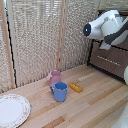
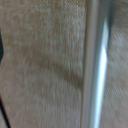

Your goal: Propose to navigate your clamp on the clench of the first drawer. Use gentle force to register to the cabinet. Send posterior your swing mandate till over it lurks, a cup of pink essence. Fortify your grip after aiming concentric with the pink cup’s periphery. Manoeuvre the pink towards the cabinet's top. Drop your compression till the cup is resting inside.

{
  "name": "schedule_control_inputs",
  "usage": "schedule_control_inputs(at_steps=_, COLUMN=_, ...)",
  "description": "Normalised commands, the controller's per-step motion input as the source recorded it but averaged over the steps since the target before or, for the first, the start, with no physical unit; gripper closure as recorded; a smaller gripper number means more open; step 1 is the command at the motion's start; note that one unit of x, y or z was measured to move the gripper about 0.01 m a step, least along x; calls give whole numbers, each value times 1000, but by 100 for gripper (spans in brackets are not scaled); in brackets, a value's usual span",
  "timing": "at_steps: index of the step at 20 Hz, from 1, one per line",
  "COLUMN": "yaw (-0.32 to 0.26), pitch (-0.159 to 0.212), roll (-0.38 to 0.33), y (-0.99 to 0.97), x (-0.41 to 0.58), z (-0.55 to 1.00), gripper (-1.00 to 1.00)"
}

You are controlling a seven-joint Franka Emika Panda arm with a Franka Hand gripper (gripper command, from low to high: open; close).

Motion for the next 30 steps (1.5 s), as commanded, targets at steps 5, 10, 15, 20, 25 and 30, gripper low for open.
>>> schedule_control_inputs(at_steps=5, yaw=-3, pitch=14, roll=48, y=-149, x=22, z=0, gripper=100)
schedule_control_inputs(at_steps=10, yaw=26, pitch=10, roll=3, y=-3, x=76, z=0, gripper=100)
schedule_control_inputs(at_steps=15, yaw=243, pitch=50, roll=139, y=5, x=165, z=221, gripper=100)
schedule_control_inputs(at_steps=20, yaw=112, pitch=87, roll=203, y=284, x=289, z=168, gripper=100)
schedule_control_inputs(at_steps=25, yaw=21, pitch=99, roll=195, y=793, x=343, z=5, gripper=100)
schedule_control_inputs(at_steps=30, yaw=34, pitch=69, roll=64, y=963, x=214, z=-301, gripper=100)
